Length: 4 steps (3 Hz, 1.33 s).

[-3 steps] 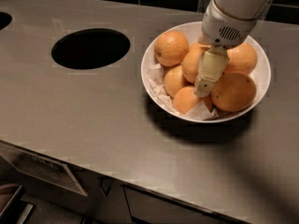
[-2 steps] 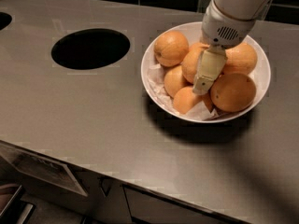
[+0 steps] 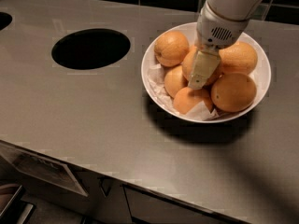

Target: Pick orange from white bowl

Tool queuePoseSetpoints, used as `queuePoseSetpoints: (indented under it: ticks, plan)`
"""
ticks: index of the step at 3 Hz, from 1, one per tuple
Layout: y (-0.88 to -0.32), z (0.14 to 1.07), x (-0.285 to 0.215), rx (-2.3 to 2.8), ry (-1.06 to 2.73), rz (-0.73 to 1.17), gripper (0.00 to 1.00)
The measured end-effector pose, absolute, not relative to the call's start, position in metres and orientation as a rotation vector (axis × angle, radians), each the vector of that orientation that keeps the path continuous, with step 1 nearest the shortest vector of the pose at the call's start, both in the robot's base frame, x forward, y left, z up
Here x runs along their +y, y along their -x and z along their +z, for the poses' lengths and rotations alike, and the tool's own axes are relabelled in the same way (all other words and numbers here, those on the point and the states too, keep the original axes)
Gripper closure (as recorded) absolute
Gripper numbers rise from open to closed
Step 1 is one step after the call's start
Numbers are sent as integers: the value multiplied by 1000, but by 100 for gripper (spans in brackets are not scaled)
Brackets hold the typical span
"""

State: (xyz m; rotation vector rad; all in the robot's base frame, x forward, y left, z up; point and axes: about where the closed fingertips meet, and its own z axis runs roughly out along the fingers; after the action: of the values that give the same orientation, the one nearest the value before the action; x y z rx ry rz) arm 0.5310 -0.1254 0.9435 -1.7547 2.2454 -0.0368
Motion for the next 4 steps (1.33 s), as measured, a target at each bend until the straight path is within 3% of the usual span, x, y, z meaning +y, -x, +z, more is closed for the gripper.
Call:
queuePoseSetpoints:
  ticks: [2,3,4]
  plan:
    - [-532,939,-124,2254,1751,-25,73]
    - [-531,937,-125,2259,1752,-16,78]
    - [-530,937,-126,2259,1750,-2,97]
